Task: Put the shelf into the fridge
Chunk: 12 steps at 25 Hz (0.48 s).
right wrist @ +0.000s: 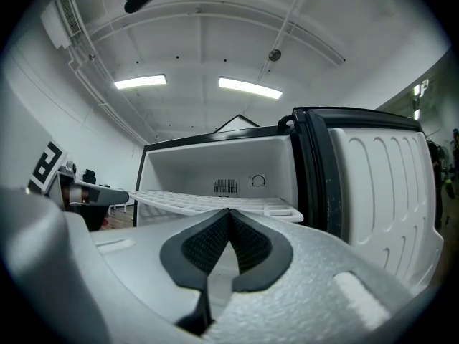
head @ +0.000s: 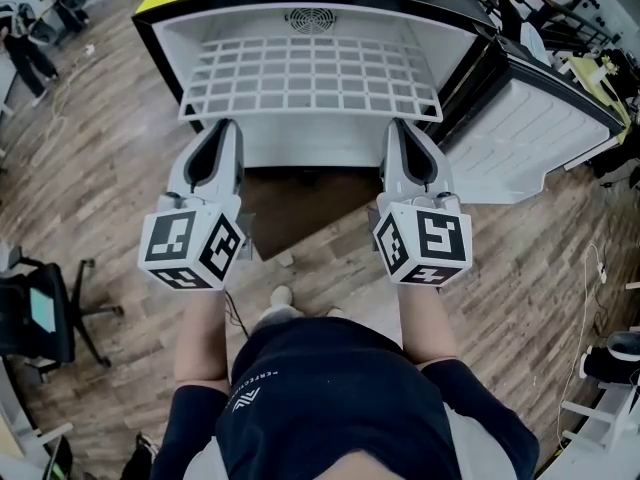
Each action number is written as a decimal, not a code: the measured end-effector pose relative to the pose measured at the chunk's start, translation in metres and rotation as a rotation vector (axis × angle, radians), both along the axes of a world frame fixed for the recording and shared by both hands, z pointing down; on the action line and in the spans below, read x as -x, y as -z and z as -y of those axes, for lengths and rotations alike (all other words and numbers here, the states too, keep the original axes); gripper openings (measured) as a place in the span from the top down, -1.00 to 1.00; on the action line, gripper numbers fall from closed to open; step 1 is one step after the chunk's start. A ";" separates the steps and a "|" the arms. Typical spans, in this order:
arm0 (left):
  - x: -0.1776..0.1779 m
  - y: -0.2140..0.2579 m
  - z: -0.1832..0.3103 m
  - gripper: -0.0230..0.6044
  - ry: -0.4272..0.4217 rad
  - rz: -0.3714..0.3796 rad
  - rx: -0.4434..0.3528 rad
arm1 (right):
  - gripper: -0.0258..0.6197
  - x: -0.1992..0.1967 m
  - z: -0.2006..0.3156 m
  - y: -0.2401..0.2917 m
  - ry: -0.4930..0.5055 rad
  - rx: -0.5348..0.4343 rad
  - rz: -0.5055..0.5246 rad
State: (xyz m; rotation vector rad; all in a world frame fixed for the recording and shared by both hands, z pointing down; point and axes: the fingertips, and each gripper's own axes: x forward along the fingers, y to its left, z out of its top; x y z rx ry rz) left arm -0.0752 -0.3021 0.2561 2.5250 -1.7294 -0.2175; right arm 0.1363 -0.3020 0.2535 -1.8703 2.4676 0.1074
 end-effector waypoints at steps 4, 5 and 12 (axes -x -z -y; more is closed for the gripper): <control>0.004 -0.002 0.007 0.89 0.006 0.001 0.011 | 0.92 0.001 0.007 -0.001 -0.005 0.010 -0.007; 0.005 -0.002 0.007 0.93 0.005 0.002 0.012 | 0.92 0.001 0.007 0.000 -0.007 0.008 -0.009; 0.005 0.006 0.010 0.92 -0.001 0.016 0.004 | 0.91 0.002 0.010 0.007 -0.011 -0.008 -0.035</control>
